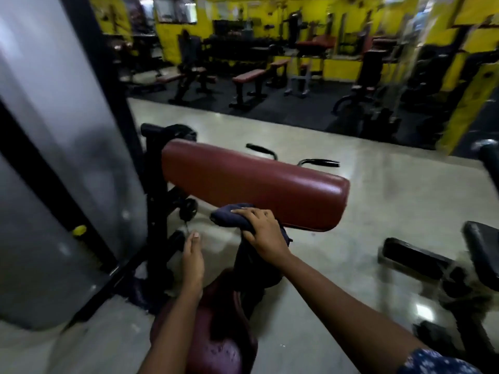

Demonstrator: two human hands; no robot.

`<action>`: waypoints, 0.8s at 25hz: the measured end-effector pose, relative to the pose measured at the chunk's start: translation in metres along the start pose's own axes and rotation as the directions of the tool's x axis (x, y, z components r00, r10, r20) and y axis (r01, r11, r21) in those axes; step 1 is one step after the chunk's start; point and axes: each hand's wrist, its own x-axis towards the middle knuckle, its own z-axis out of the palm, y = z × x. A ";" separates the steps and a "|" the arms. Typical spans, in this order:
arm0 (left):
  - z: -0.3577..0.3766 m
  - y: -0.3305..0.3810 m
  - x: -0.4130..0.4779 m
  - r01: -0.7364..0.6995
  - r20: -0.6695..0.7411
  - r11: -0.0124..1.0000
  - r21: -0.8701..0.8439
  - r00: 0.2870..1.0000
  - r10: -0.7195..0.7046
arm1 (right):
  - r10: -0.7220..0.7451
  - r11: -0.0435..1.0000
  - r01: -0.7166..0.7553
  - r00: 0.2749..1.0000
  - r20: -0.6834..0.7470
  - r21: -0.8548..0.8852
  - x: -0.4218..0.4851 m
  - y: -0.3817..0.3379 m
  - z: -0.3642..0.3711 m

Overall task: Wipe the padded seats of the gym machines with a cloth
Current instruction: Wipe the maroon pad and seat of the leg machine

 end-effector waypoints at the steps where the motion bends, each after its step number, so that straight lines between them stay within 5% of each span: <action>1: -0.006 -0.009 -0.009 0.027 -0.081 1.000 -0.011 0.996 -0.028 | -0.059 0.998 0.057 0.997 0.053 0.029 -0.003 0.005 0.008; 6: -0.044 -0.073 -0.066 0.229 -0.366 0.973 0.034 0.909 -0.201 | -0.240 0.968 0.208 0.933 0.270 0.140 -0.026 0.017 0.047; 9: -0.060 -0.114 -0.108 0.299 -0.485 0.951 -0.080 0.822 -0.299 | -0.301 0.954 0.270 0.857 0.418 0.132 -0.046 0.022 0.080; 13: -0.065 -0.170 -0.127 0.360 -0.537 0.905 -0.227 0.729 -0.425 | -0.339 0.922 0.384 0.753 0.565 0.041 -0.067 0.013 0.134; 18: -0.070 -0.251 -0.127 0.429 -0.541 0.844 -0.321 0.648 -0.535 | -0.317 0.875 0.483 0.539 0.781 0.021 -0.109 0.025 0.241; 20: -0.078 -0.277 -0.121 0.446 -0.551 0.819 -0.360 0.607 -0.573 | -0.339 0.869 0.495 0.552 0.761 0.028 -0.131 0.032 0.272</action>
